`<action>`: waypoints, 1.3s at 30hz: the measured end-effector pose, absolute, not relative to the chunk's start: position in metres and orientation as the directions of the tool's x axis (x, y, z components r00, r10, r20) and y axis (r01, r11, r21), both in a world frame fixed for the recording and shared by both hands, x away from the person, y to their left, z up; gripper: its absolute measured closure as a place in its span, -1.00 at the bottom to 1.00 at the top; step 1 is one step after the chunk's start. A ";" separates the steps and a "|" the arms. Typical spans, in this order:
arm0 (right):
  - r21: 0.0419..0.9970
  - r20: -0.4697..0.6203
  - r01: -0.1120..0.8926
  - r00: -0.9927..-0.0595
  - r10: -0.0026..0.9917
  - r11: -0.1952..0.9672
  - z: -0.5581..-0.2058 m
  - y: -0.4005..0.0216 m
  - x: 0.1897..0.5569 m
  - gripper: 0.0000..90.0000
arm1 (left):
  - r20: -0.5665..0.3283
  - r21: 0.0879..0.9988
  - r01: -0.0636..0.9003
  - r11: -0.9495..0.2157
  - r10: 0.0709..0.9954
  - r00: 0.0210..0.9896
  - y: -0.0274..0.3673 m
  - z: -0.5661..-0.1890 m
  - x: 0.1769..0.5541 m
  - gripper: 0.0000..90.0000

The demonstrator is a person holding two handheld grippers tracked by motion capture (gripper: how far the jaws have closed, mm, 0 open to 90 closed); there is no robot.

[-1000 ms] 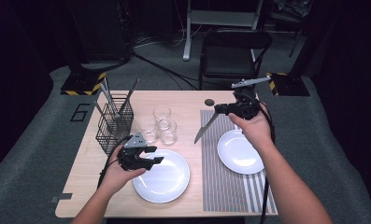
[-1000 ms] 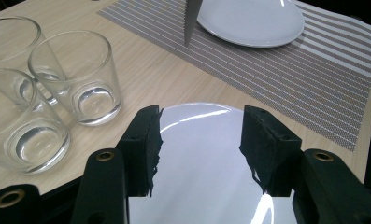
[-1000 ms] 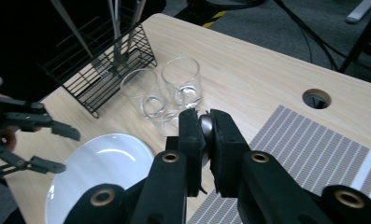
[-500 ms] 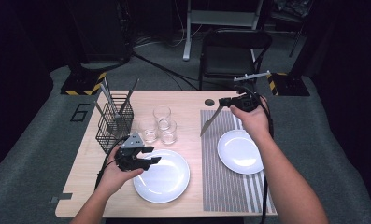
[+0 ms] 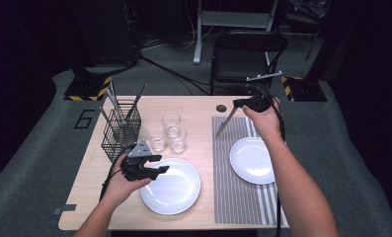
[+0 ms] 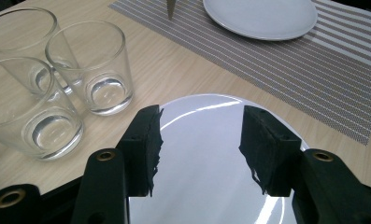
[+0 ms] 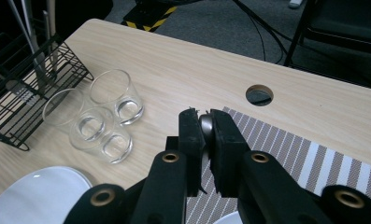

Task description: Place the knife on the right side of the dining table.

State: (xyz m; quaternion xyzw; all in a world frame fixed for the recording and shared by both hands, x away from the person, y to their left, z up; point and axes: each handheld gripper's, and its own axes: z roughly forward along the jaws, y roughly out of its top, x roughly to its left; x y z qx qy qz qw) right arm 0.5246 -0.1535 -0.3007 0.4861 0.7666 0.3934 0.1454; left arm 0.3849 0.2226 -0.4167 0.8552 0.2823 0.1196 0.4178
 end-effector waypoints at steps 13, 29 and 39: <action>0.740 0.148 0.645 -0.432 0.889 0.190 -0.309 -0.152 0.542 0.86 | -0.029 0.785 0.385 -0.485 0.592 0.805 0.225 -0.418 0.386 0.06; 0.740 0.181 0.660 -0.387 0.904 0.134 -0.323 -0.159 0.558 0.86 | -0.026 0.779 0.391 -0.491 0.598 0.801 0.227 -0.419 0.387 0.06; 0.725 0.242 0.686 -0.343 0.908 0.066 -0.329 -0.173 0.563 0.86 | -0.025 0.781 0.392 -0.487 0.603 0.797 0.228 -0.419 0.387 0.06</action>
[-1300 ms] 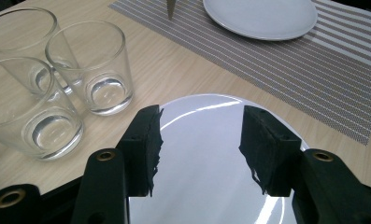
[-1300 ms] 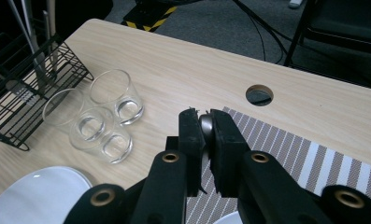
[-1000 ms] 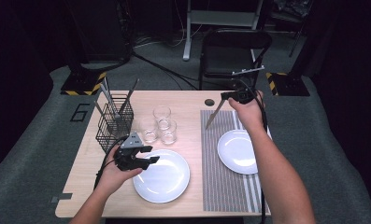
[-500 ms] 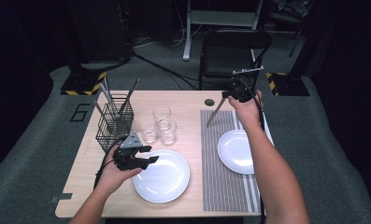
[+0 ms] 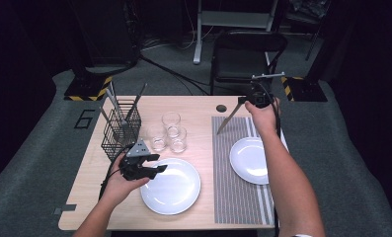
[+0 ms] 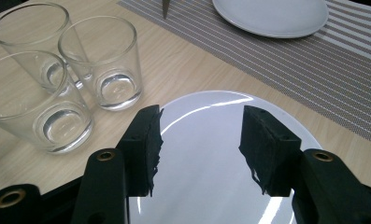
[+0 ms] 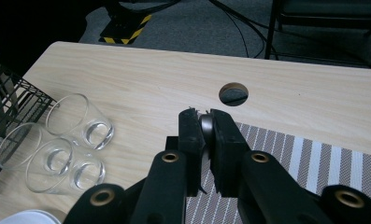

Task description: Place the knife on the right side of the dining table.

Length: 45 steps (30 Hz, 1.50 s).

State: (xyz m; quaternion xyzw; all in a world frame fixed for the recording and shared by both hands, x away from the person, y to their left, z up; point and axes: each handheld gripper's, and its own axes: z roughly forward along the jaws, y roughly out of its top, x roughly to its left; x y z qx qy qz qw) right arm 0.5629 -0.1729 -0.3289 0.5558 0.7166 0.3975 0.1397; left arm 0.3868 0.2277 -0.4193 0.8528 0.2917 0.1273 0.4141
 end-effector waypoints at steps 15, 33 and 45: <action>0.696 0.328 0.716 -0.247 0.912 -0.056 -0.345 -0.208 0.565 0.80 | -0.025 0.777 0.398 -0.489 0.607 0.794 0.227 -0.422 0.386 0.06; 0.659 0.399 0.737 -0.174 0.900 -0.150 -0.365 -0.240 0.564 0.73 | -0.019 0.773 0.408 -0.486 0.624 0.781 0.233 -0.423 0.385 0.06; 0.624 0.463 0.747 -0.116 0.879 -0.230 -0.388 -0.264 0.563 0.68 | -0.023 0.772 0.423 -0.475 0.644 0.765 0.240 -0.423 0.383 0.06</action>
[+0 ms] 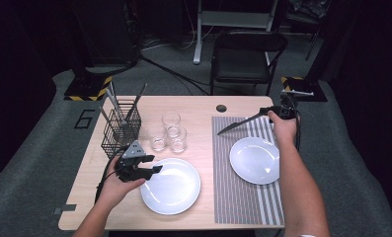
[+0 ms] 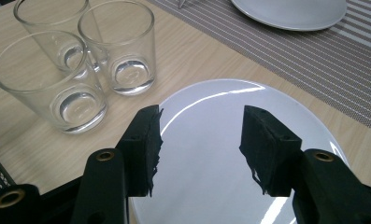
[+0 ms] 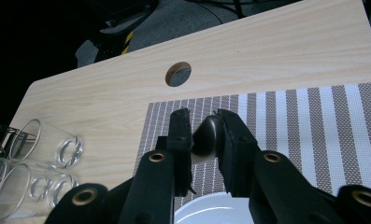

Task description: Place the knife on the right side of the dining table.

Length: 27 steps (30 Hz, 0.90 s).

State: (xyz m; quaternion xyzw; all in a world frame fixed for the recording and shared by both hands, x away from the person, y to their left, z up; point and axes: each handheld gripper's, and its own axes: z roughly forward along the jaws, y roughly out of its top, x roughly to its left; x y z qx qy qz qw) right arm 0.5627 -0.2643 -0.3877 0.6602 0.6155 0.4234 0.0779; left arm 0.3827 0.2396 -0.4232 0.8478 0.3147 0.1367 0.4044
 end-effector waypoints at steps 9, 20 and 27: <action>0.606 0.490 0.750 -0.090 0.867 -0.265 -0.397 -0.273 0.562 0.66 | -0.020 0.768 0.430 -0.475 0.652 0.758 0.240 -0.425 0.381 0.06; 0.612 0.465 0.750 -0.086 0.881 -0.250 -0.399 -0.273 0.562 0.62 | -0.013 0.764 0.427 -0.483 0.650 0.760 0.240 -0.425 0.381 0.06; 0.614 0.466 0.745 -0.076 0.882 -0.261 -0.405 -0.276 0.561 0.60 | -0.013 0.764 0.429 -0.482 0.653 0.758 0.241 -0.425 0.381 0.06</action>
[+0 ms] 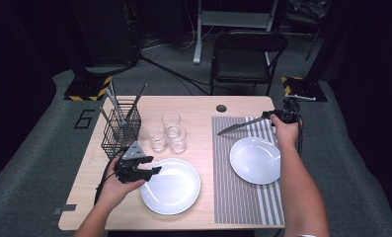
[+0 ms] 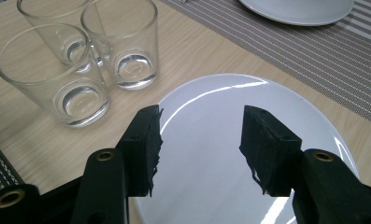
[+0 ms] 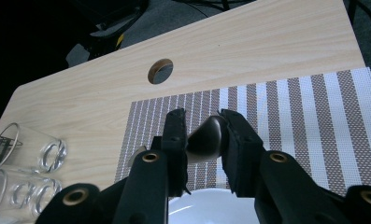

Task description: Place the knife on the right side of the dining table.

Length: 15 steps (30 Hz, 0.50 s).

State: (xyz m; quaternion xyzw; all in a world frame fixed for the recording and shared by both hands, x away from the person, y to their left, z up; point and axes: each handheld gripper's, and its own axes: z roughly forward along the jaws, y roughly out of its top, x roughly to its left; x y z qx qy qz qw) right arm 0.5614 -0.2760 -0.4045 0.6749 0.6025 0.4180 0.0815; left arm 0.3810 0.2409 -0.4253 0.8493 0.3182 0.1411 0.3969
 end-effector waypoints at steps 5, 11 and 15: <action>0.600 0.482 0.749 -0.057 0.874 -0.282 -0.410 -0.280 0.561 0.58 | -0.010 0.759 0.431 -0.487 0.654 0.757 0.240 -0.426 0.381 0.06; 0.595 0.482 0.749 -0.043 0.875 -0.291 -0.415 -0.283 0.562 0.56 | -0.005 0.761 0.429 -0.486 0.658 0.753 0.240 -0.427 0.381 0.06; 0.592 0.484 0.749 -0.035 0.874 -0.298 -0.419 -0.285 0.561 0.54 | -0.007 0.759 0.431 -0.488 0.656 0.755 0.240 -0.426 0.381 0.06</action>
